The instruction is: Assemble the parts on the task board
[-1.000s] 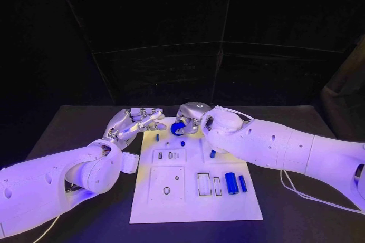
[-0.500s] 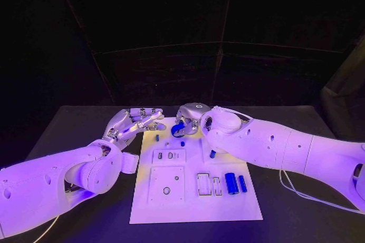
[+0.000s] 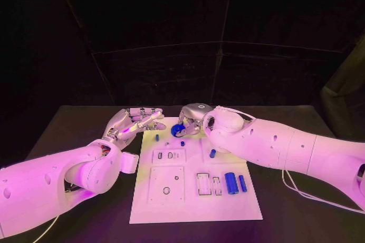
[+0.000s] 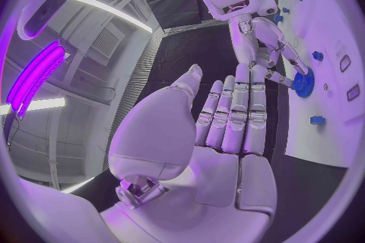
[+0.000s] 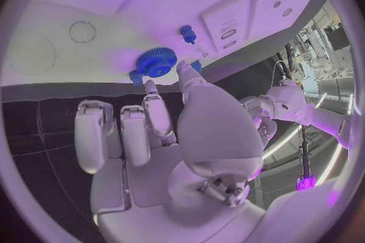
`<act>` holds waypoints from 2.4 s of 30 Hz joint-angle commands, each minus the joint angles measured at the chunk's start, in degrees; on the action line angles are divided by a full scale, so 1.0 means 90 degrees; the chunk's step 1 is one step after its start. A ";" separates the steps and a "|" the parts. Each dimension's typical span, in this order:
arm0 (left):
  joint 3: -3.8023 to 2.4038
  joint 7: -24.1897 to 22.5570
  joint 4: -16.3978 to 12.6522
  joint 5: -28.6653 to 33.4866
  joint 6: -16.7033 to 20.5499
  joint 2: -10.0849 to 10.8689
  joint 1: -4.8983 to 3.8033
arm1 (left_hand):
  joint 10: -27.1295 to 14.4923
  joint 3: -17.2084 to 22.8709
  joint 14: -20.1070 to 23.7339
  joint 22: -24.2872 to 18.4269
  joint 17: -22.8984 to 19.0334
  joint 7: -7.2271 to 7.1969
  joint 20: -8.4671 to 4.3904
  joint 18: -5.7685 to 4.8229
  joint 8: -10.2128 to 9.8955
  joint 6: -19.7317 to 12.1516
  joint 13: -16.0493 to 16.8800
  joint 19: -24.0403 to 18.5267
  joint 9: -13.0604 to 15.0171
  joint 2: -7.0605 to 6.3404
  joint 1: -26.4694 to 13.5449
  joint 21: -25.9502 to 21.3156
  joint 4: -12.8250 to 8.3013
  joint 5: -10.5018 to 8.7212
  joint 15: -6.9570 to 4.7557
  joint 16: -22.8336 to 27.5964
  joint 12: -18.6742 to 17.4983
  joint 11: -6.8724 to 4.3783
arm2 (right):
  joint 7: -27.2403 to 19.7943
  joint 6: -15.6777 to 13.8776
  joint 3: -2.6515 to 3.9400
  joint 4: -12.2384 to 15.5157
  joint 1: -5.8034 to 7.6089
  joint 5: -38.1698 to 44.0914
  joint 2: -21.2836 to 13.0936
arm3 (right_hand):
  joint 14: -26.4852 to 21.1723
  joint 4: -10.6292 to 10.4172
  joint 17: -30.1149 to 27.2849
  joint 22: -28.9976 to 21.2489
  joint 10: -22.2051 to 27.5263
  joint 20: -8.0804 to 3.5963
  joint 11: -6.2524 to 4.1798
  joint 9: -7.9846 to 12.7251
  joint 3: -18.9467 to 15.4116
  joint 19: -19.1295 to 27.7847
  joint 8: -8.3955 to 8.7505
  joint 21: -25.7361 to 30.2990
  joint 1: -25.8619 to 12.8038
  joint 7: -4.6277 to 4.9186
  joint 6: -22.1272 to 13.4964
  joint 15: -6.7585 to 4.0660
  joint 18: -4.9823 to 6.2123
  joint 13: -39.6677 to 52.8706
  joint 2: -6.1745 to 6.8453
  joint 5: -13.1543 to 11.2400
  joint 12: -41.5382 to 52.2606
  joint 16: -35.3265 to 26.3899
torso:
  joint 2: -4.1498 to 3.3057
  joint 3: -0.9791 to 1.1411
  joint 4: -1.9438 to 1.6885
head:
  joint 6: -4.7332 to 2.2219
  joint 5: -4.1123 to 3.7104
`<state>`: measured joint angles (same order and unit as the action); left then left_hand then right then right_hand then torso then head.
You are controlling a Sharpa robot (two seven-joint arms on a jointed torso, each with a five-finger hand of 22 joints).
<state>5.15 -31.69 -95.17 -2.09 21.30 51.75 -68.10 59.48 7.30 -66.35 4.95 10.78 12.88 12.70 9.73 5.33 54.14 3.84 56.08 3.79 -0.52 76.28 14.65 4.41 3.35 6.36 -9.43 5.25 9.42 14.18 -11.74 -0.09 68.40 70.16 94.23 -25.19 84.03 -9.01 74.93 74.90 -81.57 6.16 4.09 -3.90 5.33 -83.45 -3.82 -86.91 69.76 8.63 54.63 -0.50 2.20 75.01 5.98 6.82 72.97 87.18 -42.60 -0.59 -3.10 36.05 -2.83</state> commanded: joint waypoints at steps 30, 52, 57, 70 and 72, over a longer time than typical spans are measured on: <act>-0.0006 -0.0009 -0.0016 -0.0030 -0.0051 0.0039 -0.0024 | 0.0004 -0.0028 0.0034 -0.0014 0.0014 0.0027 0.0027 0.0088 -0.0043 -0.0016 -0.0010 -0.0001 -0.0008 0.0066 -0.0027 -0.0034 -0.0041 -0.0031 0.0031 0.0051 -0.0040 0.0045 | -0.0522 -0.0789 -0.0006 0.0259 0.0010 -0.0809 -0.0551 | 0.0490 -0.0459 0.0879 0.0766 -0.0050 0.0040 0.0001 -0.0003 -0.0711 -0.0038 -0.0002 0.0014 -0.0098 0.0044 -0.0053 0.0060 -0.0030 0.0204 -0.0301 0.0856 0.0107 -0.0023 | 0.0003 0.0003 -0.0007 | -0.0022 -0.0053; -0.0005 -0.0022 0.0100 -0.0030 -0.0097 0.0021 -0.0024 | 0.0086 -0.0016 -0.0021 -0.0029 0.0050 0.0002 0.0017 0.0095 -0.0031 0.0049 0.0003 0.0038 0.0003 0.0105 0.0007 -0.0040 -0.0097 -0.0030 0.0011 0.0066 -0.0030 0.0019 | -0.2774 -0.0737 -0.0007 0.0684 0.0011 -0.2842 -0.2684 | 0.0444 0.0514 0.0702 0.0545 0.0141 -0.0020 -0.0070 -0.0005 -0.0823 0.0141 -0.0026 0.0130 0.1328 -0.0014 0.0119 -0.0005 0.0022 -0.0053 -0.0286 0.0663 -0.0251 -0.0139 | 0.0004 0.0013 0.0014 | -0.0120 -0.0156; -0.0005 -0.0022 0.0126 -0.0030 -0.0105 -0.0001 -0.0023 | 0.0091 -0.0016 -0.0024 -0.0029 0.0052 0.0001 0.0016 0.0095 -0.0031 0.0052 0.0003 0.0041 0.0003 0.0107 0.0008 -0.0040 -0.0099 -0.0031 0.0010 0.0067 -0.0030 0.0017 | -0.2772 -0.0604 -0.0009 0.0475 0.0007 -0.2867 -0.2741 | 0.0439 0.0540 0.0681 0.0512 0.0158 -0.0022 -0.0068 0.0000 -0.0840 0.0166 -0.0011 0.0146 0.1342 -0.0011 0.0101 -0.0004 0.0029 -0.0081 -0.0283 0.0719 -0.0288 -0.0152 | -0.0002 0.0006 -0.0002 | -0.0125 -0.0191; -0.0004 -0.0024 0.0178 -0.0030 -0.0111 -0.0033 -0.0020 | 0.0092 -0.0016 -0.0024 -0.0030 0.0052 0.0000 0.0016 0.0095 -0.0031 0.0053 0.0003 0.0042 0.0003 0.0107 0.0009 -0.0041 -0.0101 -0.0031 0.0009 0.0068 -0.0030 0.0017 | -0.2762 -0.0370 -0.0011 -0.0069 -0.0178 -0.2824 -0.2585 | 0.0428 0.0576 0.0637 0.0443 0.0205 -0.0020 -0.0058 0.0011 -0.0856 0.0219 0.0014 0.0179 0.1364 0.0002 0.0043 0.0001 0.0045 -0.0146 -0.0290 0.0773 -0.0375 -0.0178 | -0.0002 0.0000 -0.0012 | -0.0117 -0.0200; -0.0004 -0.0023 0.0183 -0.0030 -0.0111 -0.0036 -0.0020 | 0.0092 -0.0016 -0.0024 -0.0030 0.0052 0.0000 0.0016 0.0095 -0.0031 0.0053 0.0003 0.0042 0.0003 0.0107 0.0009 -0.0041 -0.0101 -0.0031 0.0009 0.0068 -0.0030 0.0017 | -0.2759 -0.0336 -0.0011 -0.0103 -0.0199 -0.2818 -0.2573 | 0.0427 0.0579 0.0633 0.0433 0.0214 -0.0020 -0.0056 0.0012 -0.0860 0.0227 0.0017 0.0184 0.1363 0.0004 0.0032 0.0002 0.0048 -0.0157 -0.0290 0.0775 -0.0390 -0.0181 | -0.0004 -0.0006 -0.0015 | -0.0112 -0.0207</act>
<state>5.17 -31.57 -93.51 -2.10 21.04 51.50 -68.21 59.90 7.14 -66.35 4.74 11.19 12.88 12.70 9.73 5.12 54.14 3.84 56.09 3.79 -0.06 76.35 14.65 3.93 3.35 6.36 -9.09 5.04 9.41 -9.95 -16.28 -0.22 67.59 68.31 69.05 -48.42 84.03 -4.17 74.90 74.92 -80.23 6.13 3.58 -3.86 -2.32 -81.78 -3.94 -85.57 81.43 8.43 55.23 -0.09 2.20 73.66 3.45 13.47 69.64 85.85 -42.62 -0.58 -3.19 35.00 -4.64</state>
